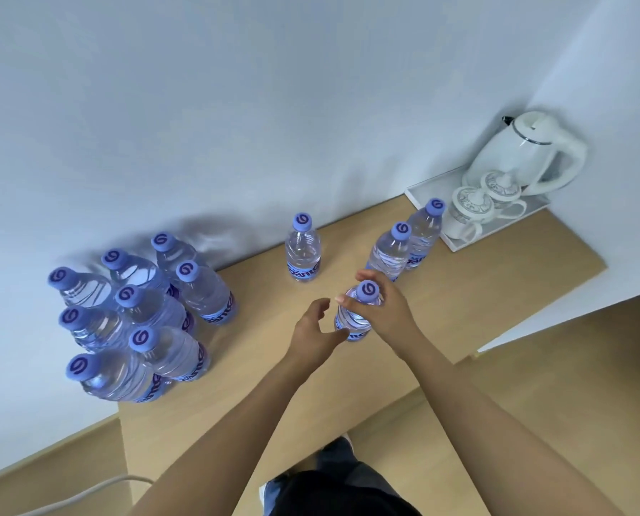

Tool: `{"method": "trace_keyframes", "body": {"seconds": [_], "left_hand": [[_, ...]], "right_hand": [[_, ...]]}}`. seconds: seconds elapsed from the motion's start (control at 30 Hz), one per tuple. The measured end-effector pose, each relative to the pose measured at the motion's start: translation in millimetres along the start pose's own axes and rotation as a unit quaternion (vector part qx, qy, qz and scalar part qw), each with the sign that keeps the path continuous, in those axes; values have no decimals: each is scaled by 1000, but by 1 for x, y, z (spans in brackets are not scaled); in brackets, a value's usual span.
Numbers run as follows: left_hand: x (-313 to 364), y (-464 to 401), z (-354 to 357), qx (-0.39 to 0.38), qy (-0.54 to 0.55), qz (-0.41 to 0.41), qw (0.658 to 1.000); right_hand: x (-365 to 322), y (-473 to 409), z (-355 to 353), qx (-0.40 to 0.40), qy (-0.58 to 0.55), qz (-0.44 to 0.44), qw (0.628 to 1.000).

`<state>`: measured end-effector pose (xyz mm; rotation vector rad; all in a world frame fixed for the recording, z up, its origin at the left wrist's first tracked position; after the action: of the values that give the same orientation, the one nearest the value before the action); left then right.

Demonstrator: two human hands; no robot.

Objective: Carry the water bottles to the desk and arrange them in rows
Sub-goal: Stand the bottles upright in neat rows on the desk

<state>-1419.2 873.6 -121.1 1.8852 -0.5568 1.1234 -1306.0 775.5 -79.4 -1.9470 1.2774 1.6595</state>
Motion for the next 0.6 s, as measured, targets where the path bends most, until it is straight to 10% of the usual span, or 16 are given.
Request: {"method": "trace_keyframes", "body": {"seconds": [0.6], "left_hand": [[37,14,-17,44,68,104,991]], "right_hand": [[-91,-7,20,24,-64,29,997]]}}
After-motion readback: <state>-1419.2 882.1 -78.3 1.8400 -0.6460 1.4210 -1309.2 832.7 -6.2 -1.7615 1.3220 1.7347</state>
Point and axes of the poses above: each hand's wrist, its own y-axis away from the middle knuckle, its own z-axis out of the palm, x = y × z, the point moved 9 cm from there along -y, towards the middle knuckle, and after that the axes turned 3 degrees about y, right-handed, at the moved point
